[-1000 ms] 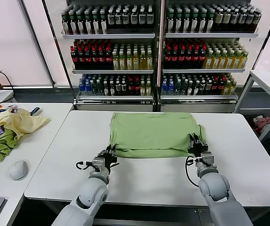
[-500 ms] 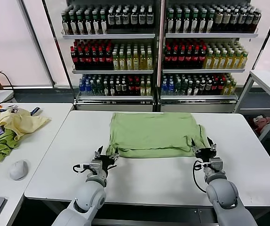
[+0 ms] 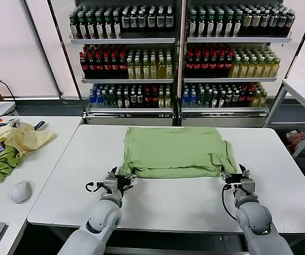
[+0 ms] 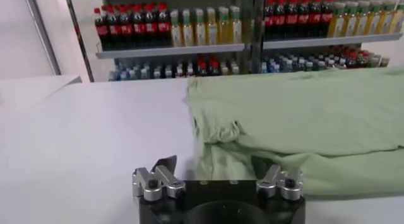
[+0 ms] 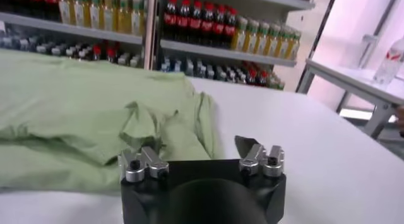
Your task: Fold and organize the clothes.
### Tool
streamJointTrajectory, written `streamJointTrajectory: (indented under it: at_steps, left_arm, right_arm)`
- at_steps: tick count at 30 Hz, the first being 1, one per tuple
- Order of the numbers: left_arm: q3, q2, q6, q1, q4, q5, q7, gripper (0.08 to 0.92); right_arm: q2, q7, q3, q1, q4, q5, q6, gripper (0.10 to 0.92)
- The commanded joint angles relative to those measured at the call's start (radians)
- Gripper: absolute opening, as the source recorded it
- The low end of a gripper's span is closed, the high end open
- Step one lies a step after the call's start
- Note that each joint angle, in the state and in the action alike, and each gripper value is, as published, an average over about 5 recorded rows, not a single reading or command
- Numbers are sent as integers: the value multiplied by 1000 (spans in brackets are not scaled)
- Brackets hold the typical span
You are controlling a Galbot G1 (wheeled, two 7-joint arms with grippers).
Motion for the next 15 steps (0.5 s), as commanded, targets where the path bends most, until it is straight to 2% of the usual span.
streamJointTrajectory:
  at_steps: [1,12,15]
  left_arm:
    - [12,-4,11,-24,37,-27,1,646]
    - [11,0,30,-42,60,-96,0,325]
    - [9,5,26,-35,47,-111,1,239]
  right_arm:
    - [0,7,-6,10,-33,26,-34,518]
    - [-1,1,-7,-3,-17,30,-17,221]
    - [-1,-2,-2,-18,2,31,-12,170]
